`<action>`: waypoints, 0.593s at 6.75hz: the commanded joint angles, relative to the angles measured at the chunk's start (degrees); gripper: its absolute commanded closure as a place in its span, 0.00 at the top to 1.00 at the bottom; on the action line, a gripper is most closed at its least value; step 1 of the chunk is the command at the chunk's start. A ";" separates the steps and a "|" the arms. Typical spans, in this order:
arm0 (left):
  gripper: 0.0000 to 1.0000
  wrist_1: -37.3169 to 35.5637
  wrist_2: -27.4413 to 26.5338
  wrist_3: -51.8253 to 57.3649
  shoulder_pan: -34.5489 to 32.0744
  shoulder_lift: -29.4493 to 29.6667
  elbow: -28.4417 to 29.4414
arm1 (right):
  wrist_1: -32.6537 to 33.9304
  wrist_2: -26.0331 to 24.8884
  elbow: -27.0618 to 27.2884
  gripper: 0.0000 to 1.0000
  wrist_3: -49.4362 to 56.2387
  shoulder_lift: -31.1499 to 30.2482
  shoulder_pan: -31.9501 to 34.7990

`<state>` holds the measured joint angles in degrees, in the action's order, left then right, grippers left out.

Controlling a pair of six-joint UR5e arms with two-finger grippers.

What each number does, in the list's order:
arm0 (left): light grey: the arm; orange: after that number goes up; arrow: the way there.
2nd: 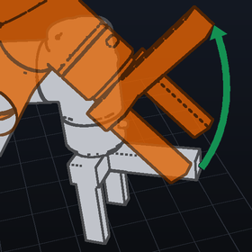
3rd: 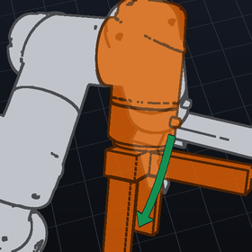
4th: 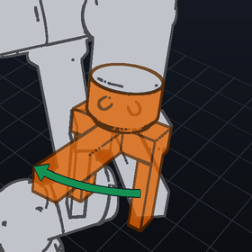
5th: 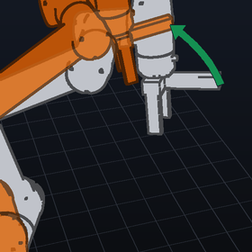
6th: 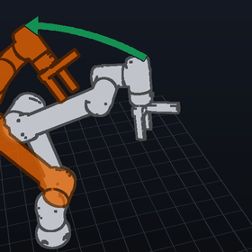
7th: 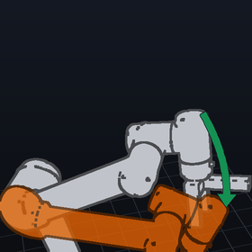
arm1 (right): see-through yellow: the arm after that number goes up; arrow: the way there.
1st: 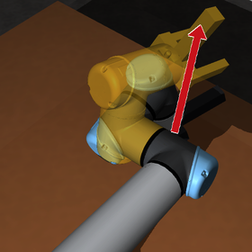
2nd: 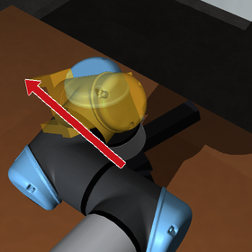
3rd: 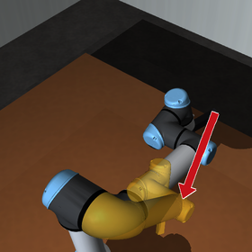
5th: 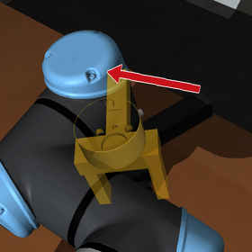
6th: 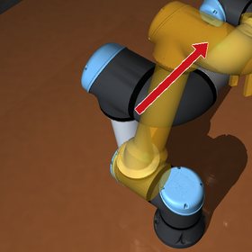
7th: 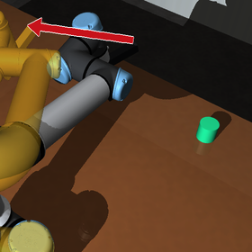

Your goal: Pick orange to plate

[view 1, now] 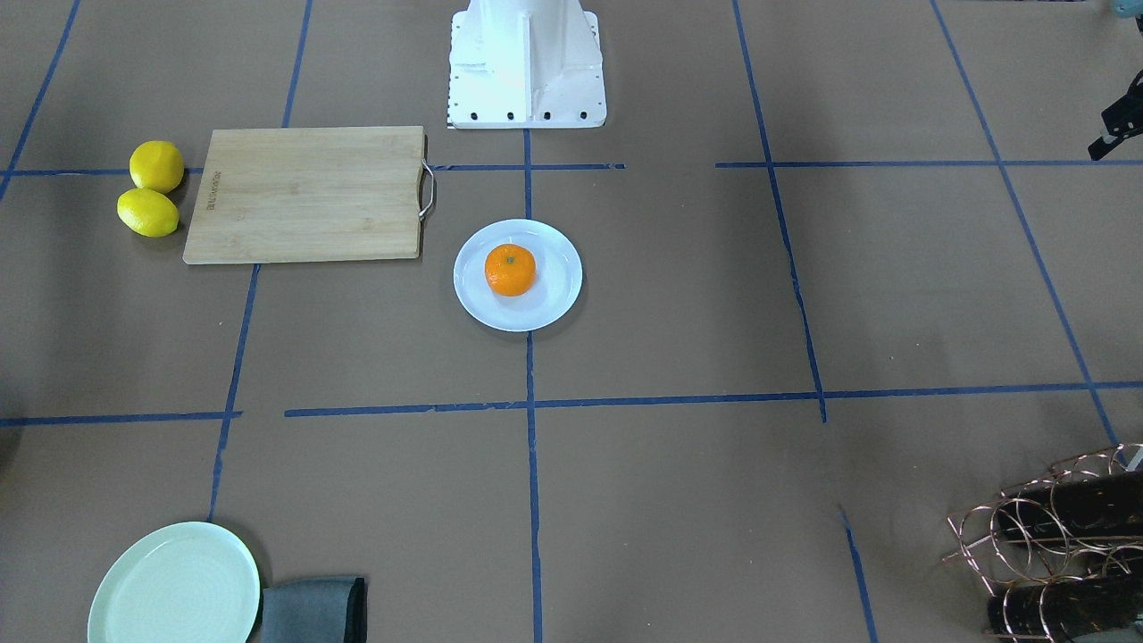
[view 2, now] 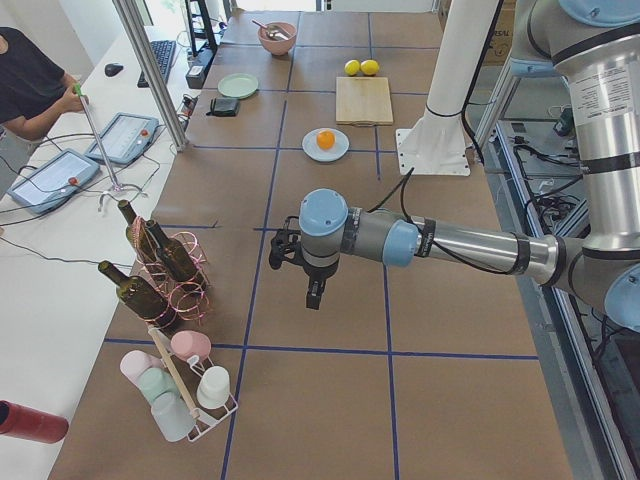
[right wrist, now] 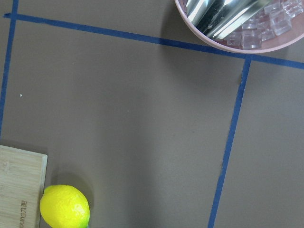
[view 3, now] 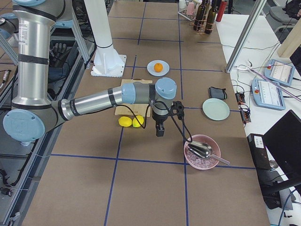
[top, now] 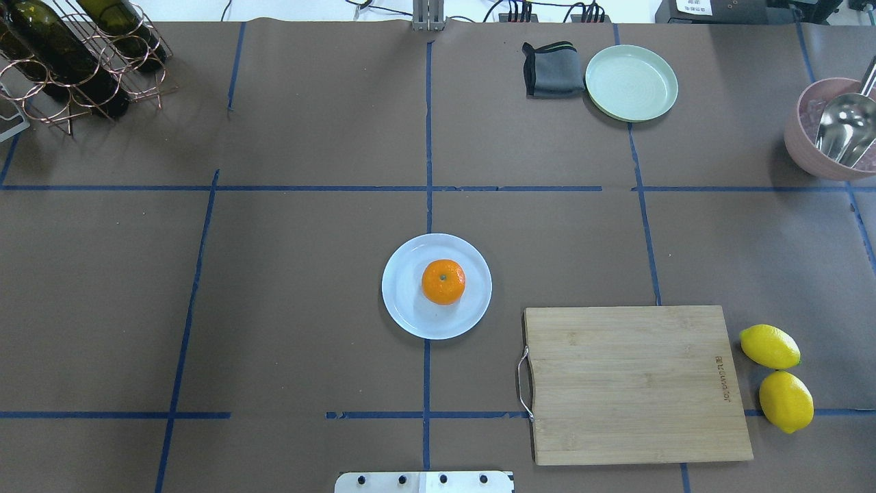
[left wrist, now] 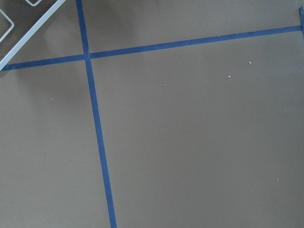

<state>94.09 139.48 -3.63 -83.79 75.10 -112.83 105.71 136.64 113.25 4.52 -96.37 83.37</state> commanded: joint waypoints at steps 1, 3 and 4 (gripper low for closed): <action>1.00 -0.04 0.00 0.03 -0.32 -0.04 -0.54 | -1.98 -0.32 -0.05 1.00 0.13 -0.05 -0.32; 1.00 -0.74 0.09 11.46 -3.47 -1.96 3.72 | -2.53 -0.50 -0.40 1.00 0.75 -2.49 -0.32; 1.00 -1.62 0.61 12.41 -6.36 -2.06 4.28 | -3.57 -0.50 -1.36 1.00 0.84 -3.20 -0.23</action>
<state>93.24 139.69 5.43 -87.52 73.61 -109.96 103.02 136.15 112.67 5.15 -98.39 83.09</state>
